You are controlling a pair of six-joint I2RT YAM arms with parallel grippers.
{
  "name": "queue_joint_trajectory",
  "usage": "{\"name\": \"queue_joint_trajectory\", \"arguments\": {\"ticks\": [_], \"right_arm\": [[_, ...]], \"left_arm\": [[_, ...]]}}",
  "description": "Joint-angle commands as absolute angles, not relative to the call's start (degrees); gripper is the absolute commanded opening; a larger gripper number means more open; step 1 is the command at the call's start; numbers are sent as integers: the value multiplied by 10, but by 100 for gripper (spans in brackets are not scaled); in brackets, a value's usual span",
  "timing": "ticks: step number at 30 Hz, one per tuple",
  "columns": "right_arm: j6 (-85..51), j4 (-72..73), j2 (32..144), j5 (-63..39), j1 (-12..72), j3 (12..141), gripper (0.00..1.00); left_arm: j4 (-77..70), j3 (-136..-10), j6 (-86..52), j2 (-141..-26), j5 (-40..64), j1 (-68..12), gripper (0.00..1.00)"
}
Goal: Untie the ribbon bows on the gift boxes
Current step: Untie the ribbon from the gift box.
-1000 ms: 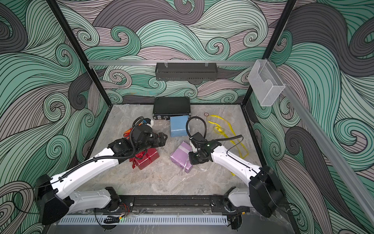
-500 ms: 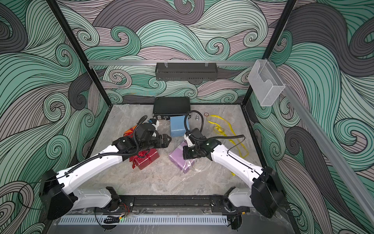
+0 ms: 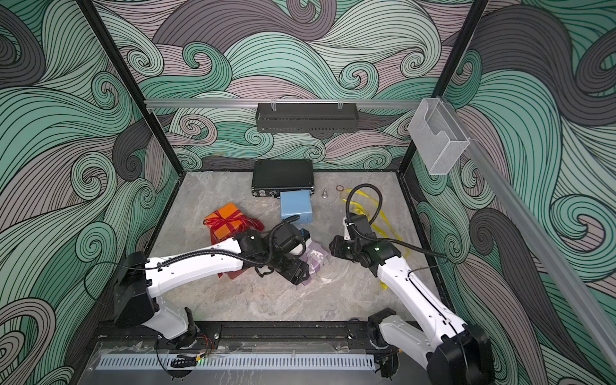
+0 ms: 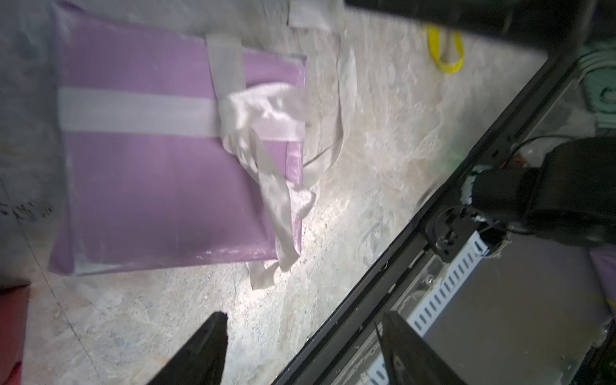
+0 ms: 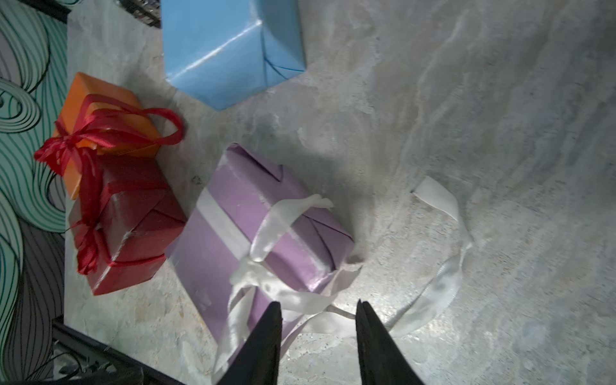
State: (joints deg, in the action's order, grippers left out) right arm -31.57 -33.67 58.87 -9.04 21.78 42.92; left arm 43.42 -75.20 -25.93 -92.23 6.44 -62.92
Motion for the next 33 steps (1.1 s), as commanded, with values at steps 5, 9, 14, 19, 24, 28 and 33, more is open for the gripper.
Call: {"name": "queue_joint_trajectory", "arguments": {"ticks": [5, 9, 14, 19, 24, 28, 33], "right_arm": [[-309, -334, 568, -128, 192, 409, 39], [-307, -332, 563, -137, 192, 406, 39], [-307, -330, 549, -143, 192, 398, 39], [-305, -328, 540, -144, 192, 389, 39], [-298, -325, 538, -153, 192, 383, 38], [-289, -319, 543, -184, 191, 385, 39], [-289, -300, 549, -209, 191, 388, 43]], "left_arm": [[547, -855, -238, -1017, 3, -657, 72], [588, -911, -239, -1072, -62, -656, 70], [596, -938, -232, -1109, -89, -648, 64], [608, -958, -226, -1137, -100, -647, 26], [602, -961, -221, -1117, -98, -647, 0], [601, -955, -208, -1071, -116, -648, 0], [565, -909, -199, -974, -186, -647, 0]]}}
